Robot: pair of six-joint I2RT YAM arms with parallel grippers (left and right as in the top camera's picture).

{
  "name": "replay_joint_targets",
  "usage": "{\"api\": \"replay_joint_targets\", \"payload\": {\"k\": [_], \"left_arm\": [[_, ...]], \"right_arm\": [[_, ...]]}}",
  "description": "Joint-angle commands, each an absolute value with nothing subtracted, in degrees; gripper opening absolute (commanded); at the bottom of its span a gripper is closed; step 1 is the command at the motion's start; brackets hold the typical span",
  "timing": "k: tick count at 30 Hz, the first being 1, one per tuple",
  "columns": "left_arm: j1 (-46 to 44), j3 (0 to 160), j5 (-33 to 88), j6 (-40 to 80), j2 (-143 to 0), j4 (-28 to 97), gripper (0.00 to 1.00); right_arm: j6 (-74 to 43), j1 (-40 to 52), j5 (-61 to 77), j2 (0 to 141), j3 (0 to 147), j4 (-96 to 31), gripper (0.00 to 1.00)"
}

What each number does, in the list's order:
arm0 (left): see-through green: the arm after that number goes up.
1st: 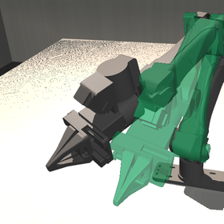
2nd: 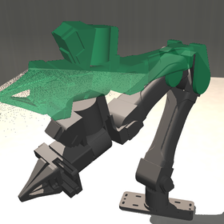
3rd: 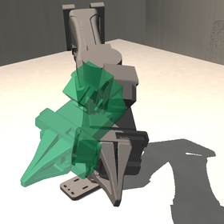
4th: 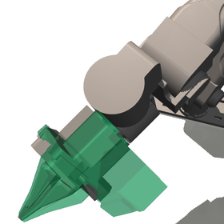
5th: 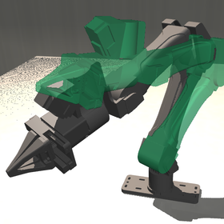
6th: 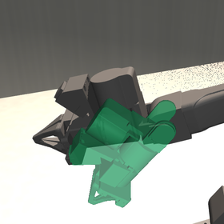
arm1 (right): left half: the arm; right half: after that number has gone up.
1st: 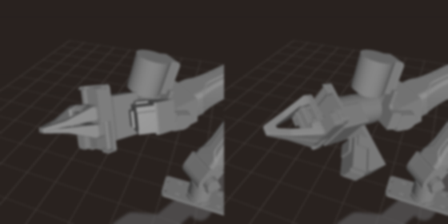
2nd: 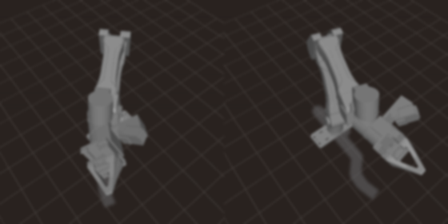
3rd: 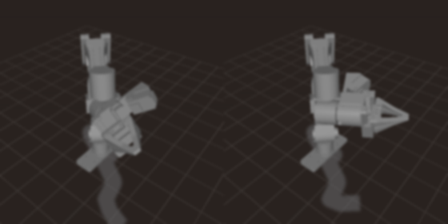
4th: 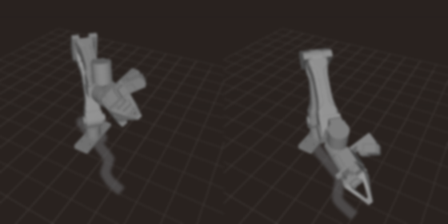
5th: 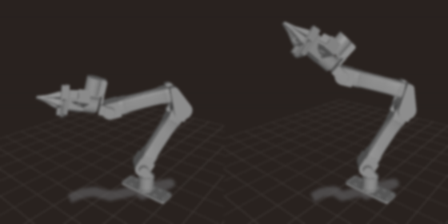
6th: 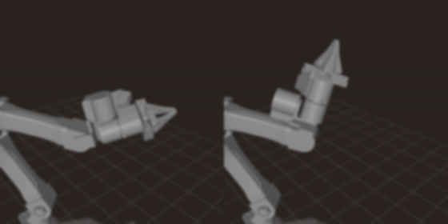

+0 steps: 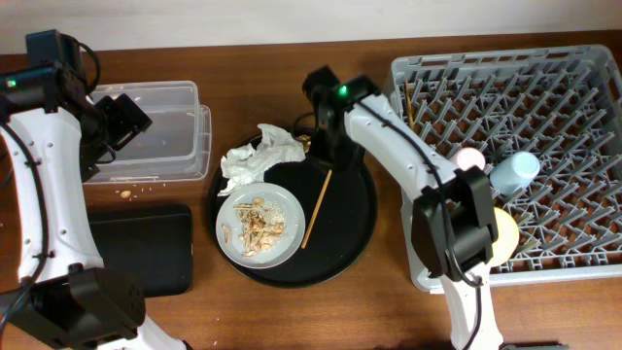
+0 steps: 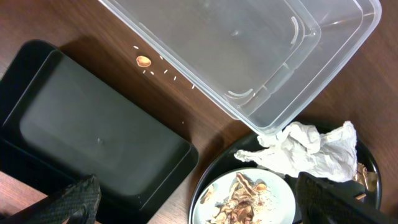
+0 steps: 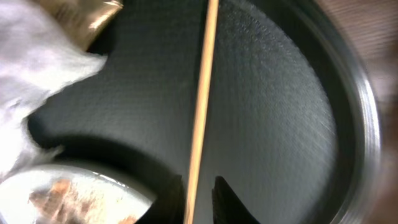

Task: Sort waste into correct bins and load items into the dishwasher rack
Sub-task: 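Close the right gripper on the second chopstick and lift it, then carry the second chopstick into the rack's left side and release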

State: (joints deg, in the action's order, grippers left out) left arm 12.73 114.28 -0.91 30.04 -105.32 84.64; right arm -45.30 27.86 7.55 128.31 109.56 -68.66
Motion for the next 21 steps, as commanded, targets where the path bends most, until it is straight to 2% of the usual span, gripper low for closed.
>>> {"api": "replay_joint_targets", "payload": {"k": [1,9,16,21], "left_arm": [[13.04,115.26,-1.32,30.57,-103.74,84.71,0.99],[13.08,115.28,-1.32,30.57,-103.74,84.71,0.99],[13.08,115.26,-1.32,30.57,-103.74,84.71,0.99],[13.08,115.26,-1.32,30.57,-103.74,84.71,0.99]], "right_arm": [[-48.77,28.91,10.94,128.66,101.38,-61.67,0.16],[-50.09,31.35,10.92,128.68,95.98,-55.13,0.17],[-53.01,32.27,9.41,128.75,95.77,-56.12,0.18],[-53.01,32.14,10.44,128.73,95.79,-57.21,0.1]]}}
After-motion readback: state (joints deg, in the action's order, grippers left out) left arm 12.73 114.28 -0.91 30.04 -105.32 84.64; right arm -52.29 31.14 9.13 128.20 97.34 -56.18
